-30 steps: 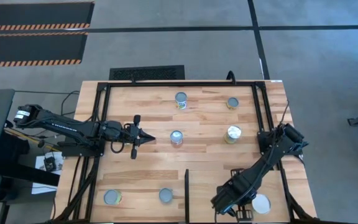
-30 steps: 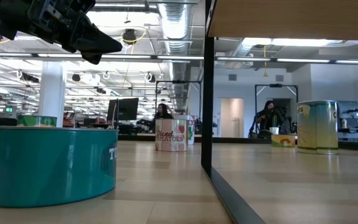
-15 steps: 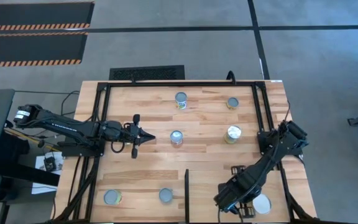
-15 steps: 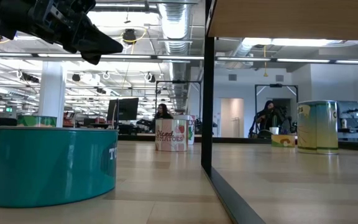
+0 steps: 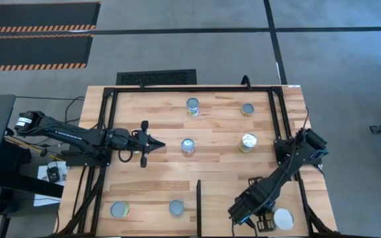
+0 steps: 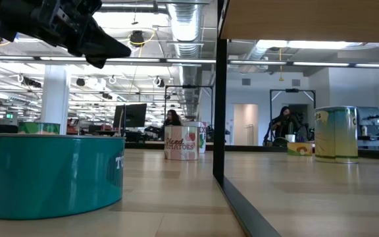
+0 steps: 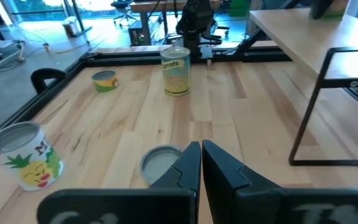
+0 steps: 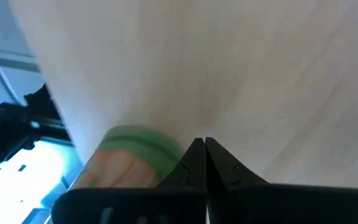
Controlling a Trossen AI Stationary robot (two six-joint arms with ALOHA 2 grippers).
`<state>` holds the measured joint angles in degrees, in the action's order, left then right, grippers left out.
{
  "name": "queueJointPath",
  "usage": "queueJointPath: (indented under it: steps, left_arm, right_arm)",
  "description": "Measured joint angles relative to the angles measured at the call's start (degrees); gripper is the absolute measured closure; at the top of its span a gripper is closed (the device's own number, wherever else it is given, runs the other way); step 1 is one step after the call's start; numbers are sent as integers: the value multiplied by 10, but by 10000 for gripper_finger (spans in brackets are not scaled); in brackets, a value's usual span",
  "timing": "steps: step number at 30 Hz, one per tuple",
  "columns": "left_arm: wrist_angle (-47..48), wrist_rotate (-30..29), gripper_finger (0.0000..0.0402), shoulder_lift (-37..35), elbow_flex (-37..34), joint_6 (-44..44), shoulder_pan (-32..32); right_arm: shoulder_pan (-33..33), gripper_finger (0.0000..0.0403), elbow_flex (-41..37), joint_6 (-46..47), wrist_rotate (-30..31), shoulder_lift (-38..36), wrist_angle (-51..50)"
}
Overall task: Pick and place cans onto a shelf
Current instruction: Put the canned oranges on the shelf
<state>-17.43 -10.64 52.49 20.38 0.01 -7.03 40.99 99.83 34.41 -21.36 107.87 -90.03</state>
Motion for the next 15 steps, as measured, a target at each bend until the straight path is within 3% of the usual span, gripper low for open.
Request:
queueJointPath:
  steps: [8,15]
  left_arm:
    - [0,-6,395,0,0,1,0]
    - [0,-6,395,0,0,1,0]
  right_arm:
    - [-18,398,0,-17,-1,0,0]
    - [-7,398,0,-6,-50,0,0]
